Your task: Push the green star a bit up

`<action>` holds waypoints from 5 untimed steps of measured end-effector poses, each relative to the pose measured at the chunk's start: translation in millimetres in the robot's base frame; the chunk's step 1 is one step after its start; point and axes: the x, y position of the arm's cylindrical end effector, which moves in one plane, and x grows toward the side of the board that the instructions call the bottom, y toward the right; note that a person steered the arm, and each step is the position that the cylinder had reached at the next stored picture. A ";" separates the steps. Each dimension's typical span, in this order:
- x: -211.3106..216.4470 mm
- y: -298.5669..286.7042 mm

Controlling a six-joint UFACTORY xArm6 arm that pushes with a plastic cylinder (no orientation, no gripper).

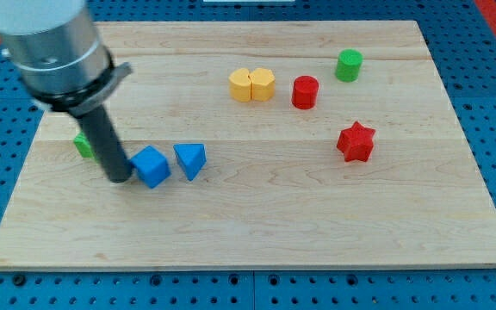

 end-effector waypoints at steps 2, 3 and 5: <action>-2.6 23.5; 4.2 -16.4; -20.6 -40.5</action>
